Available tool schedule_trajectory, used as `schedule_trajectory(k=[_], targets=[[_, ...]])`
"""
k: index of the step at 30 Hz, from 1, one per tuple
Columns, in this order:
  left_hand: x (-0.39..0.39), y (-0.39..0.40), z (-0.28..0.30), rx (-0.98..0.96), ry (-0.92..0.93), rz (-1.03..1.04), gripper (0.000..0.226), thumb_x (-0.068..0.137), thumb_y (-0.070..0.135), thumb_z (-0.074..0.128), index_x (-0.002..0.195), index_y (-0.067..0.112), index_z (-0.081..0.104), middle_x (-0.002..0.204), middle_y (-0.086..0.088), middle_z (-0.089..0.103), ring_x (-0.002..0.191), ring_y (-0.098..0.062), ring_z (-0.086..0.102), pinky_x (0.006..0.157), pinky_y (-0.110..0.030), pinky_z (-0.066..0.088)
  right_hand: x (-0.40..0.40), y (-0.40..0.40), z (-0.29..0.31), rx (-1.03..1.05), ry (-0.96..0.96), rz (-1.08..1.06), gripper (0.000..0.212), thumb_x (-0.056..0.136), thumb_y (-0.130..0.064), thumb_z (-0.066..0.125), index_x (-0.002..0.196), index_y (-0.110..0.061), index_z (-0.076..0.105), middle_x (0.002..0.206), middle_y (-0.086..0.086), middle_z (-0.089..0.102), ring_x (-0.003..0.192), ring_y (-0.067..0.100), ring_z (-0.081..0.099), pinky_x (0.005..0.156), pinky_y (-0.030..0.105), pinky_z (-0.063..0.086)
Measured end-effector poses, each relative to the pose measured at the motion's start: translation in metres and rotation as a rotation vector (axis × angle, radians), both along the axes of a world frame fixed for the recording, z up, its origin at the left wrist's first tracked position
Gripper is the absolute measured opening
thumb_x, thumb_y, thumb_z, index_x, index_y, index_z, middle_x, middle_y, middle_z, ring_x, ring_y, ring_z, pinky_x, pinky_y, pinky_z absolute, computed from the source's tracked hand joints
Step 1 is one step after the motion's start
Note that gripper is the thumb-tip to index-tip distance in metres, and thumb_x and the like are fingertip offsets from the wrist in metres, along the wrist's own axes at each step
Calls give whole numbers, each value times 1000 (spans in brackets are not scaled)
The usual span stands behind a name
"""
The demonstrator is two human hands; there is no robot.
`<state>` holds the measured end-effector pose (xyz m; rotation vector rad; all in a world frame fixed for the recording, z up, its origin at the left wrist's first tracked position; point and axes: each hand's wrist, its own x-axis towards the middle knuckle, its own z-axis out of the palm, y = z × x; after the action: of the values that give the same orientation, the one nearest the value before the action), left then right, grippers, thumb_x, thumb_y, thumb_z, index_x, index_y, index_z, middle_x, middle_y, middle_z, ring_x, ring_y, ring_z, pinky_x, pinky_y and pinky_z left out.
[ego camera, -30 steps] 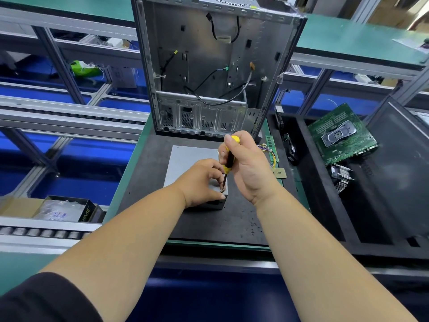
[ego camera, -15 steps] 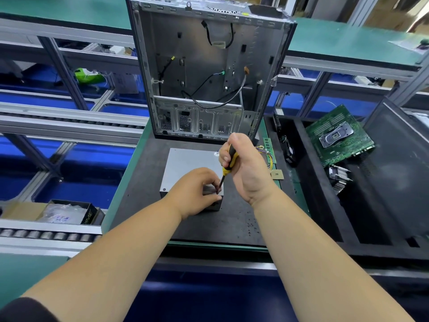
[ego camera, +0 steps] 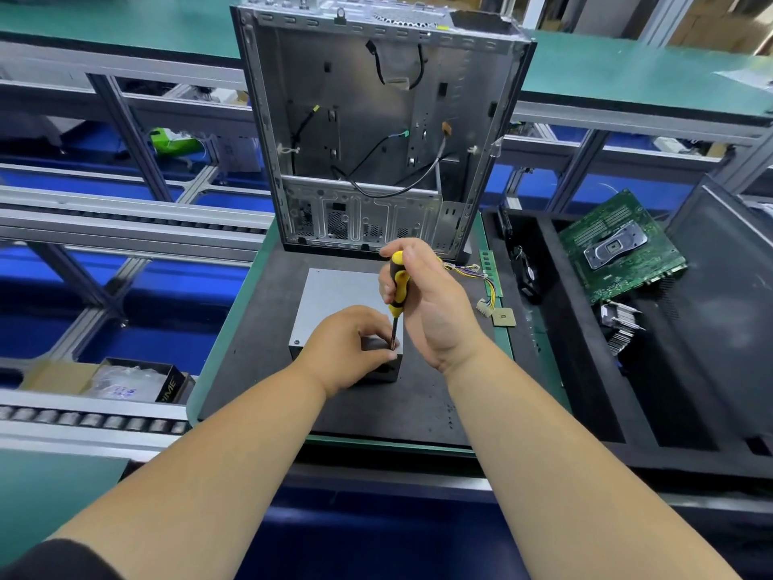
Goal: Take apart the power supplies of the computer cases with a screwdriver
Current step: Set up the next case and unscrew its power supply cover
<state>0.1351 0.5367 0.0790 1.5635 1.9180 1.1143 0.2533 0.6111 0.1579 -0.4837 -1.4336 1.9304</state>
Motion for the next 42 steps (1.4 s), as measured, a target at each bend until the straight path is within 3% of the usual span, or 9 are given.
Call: schedule_trajectory(k=[5, 11, 14, 20, 25, 29, 34, 37, 42], targets=[[0, 0, 0, -11, -32, 7, 15, 73, 10, 85, 81, 18, 75, 95, 9, 68, 96, -10, 65, 93, -33, 52, -4, 3, -3, -17, -64, -64, 25, 91, -36, 50, 89, -14, 40, 66, 0, 45, 61, 14, 40, 65, 27, 33], [-3, 1, 0, -5, 8, 0, 23, 71, 13, 87, 73, 28, 69, 90, 12, 66, 92, -3, 63, 90, -21, 50, -1, 3, -6, 26, -74, -14, 20, 92, -32, 53, 87, -12, 55, 81, -1, 59, 73, 16, 55, 71, 24, 45], [-1, 2, 0, -1, 10, -2, 28, 71, 14, 87, 70, 32, 66, 88, 16, 64, 91, -2, 62, 85, -13, 46, 1, 2, -4, 32, -50, -14, 27, 93, -27, 48, 84, -10, 67, 78, 4, 59, 72, 18, 55, 67, 23, 45], [-2, 2, 0, -9, -19, -7, 19, 71, 14, 87, 78, 24, 73, 93, 13, 65, 97, -5, 62, 92, -24, 50, -3, 6, -2, -56, 4, -40, 49, 108, -27, 26, 88, -3, 64, 58, 0, 41, 57, 14, 36, 58, 27, 32], [-2, 1, 3, 0, -18, -47, 33, 67, 13, 89, 79, 34, 67, 95, 14, 63, 98, -5, 60, 92, -23, 48, -2, 4, -6, -20, -14, -55, 26, 97, -37, 45, 87, -13, 42, 64, -1, 48, 58, 16, 41, 62, 29, 34], [-3, 0, 3, 2, -19, -40, 32, 68, 13, 89, 77, 34, 67, 95, 13, 63, 97, -5, 61, 93, -26, 49, 0, 5, -6, 26, -55, -88, 26, 93, -38, 49, 86, -13, 51, 76, -1, 60, 68, 17, 56, 70, 29, 46], [-1, -1, 0, 2, -18, -12, 23, 72, 12, 86, 77, 28, 70, 94, 14, 65, 95, -3, 62, 94, -25, 50, -3, 7, -6, -23, -136, -129, 62, 108, -47, 28, 67, -18, 66, 58, 0, 52, 57, 17, 50, 69, 34, 41], [0, -2, -1, 3, -14, 22, 20, 72, 14, 86, 76, 28, 72, 92, 14, 66, 95, -1, 62, 92, -23, 50, -8, 4, -3, -89, -89, -108, 74, 107, -52, 19, 63, -16, 66, 50, -1, 40, 49, 13, 38, 58, 26, 38], [0, -2, 0, -7, 8, 20, 19, 74, 15, 85, 76, 28, 71, 91, 15, 65, 94, -2, 61, 90, -23, 50, -6, 0, -1, -51, -57, -53, 41, 95, -52, 41, 83, -13, 46, 58, -2, 43, 55, 14, 39, 59, 26, 36]])
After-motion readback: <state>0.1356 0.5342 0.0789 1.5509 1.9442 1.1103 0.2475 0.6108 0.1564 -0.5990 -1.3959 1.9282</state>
